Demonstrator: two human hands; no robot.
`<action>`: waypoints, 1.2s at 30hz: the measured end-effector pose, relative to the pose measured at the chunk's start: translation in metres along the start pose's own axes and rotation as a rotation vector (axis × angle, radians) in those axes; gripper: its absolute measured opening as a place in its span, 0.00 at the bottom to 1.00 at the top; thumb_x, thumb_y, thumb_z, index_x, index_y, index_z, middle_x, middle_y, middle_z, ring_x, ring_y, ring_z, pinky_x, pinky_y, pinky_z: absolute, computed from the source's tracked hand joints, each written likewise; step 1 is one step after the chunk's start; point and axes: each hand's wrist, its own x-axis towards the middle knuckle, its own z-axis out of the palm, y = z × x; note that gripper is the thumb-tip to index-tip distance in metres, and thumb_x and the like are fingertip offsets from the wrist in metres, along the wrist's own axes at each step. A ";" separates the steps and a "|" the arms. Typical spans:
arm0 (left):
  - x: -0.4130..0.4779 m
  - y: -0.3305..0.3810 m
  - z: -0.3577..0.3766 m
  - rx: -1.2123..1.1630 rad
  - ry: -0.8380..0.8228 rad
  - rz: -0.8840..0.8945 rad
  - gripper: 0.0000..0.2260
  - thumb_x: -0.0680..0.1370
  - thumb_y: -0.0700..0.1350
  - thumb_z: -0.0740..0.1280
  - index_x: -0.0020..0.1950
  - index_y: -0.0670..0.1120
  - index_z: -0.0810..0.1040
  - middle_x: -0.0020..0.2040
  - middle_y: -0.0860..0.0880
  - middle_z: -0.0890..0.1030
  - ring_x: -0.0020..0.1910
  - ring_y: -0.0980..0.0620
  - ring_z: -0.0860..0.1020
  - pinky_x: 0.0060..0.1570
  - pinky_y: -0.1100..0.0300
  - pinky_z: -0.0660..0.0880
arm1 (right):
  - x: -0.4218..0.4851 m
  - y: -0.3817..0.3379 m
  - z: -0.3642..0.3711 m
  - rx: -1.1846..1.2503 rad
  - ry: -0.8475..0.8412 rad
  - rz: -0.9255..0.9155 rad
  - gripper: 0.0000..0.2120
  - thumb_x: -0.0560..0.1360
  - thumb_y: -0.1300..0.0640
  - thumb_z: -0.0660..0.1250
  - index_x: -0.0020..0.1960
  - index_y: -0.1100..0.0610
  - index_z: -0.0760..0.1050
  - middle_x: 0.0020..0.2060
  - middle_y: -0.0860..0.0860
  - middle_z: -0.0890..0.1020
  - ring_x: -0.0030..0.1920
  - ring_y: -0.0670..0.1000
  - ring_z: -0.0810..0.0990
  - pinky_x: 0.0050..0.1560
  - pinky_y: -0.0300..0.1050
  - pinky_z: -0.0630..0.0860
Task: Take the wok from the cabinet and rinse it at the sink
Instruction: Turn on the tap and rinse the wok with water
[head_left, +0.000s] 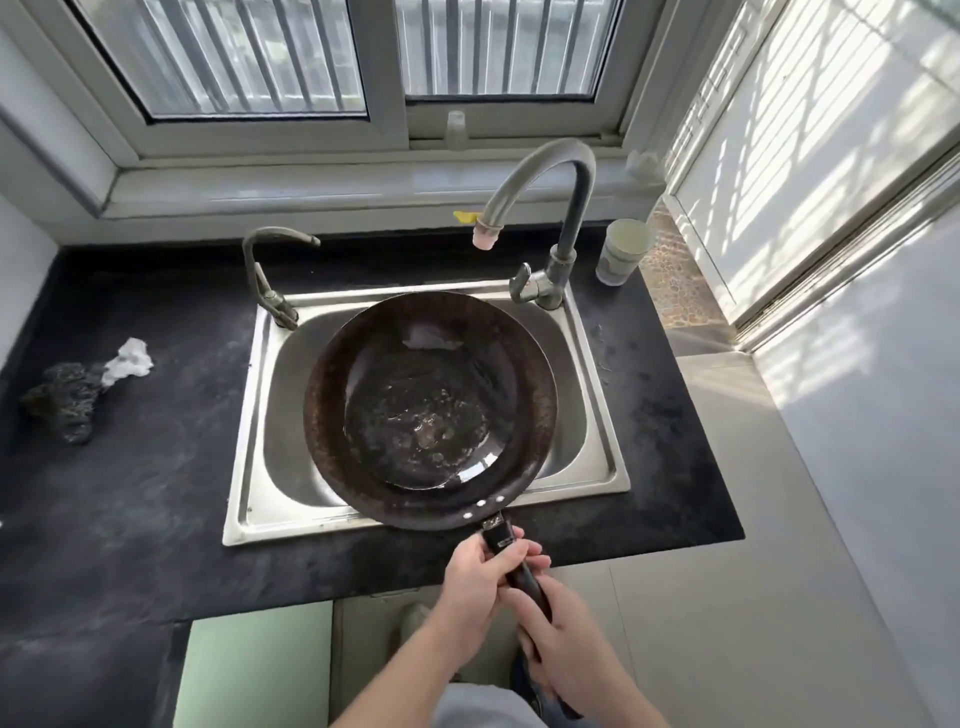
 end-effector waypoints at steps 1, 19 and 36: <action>0.001 -0.001 0.000 0.002 0.002 -0.005 0.06 0.78 0.31 0.65 0.55 0.34 0.74 0.41 0.41 0.85 0.42 0.43 0.86 0.43 0.53 0.82 | 0.001 0.001 0.000 -0.007 0.004 0.002 0.09 0.78 0.48 0.65 0.45 0.52 0.78 0.24 0.48 0.76 0.24 0.47 0.72 0.28 0.45 0.68; 0.000 0.019 -0.022 -0.015 0.152 0.033 0.07 0.79 0.33 0.66 0.56 0.33 0.75 0.42 0.40 0.85 0.43 0.45 0.86 0.39 0.58 0.82 | 0.026 -0.019 0.020 -0.007 -0.134 0.014 0.10 0.80 0.49 0.65 0.44 0.54 0.77 0.25 0.50 0.77 0.20 0.47 0.72 0.21 0.39 0.68; 0.011 0.026 0.001 0.047 0.093 0.031 0.06 0.79 0.33 0.66 0.55 0.34 0.75 0.42 0.40 0.84 0.40 0.47 0.86 0.39 0.57 0.83 | 0.034 -0.016 0.005 0.106 -0.087 0.011 0.14 0.71 0.38 0.66 0.39 0.48 0.77 0.25 0.50 0.77 0.20 0.47 0.70 0.21 0.40 0.67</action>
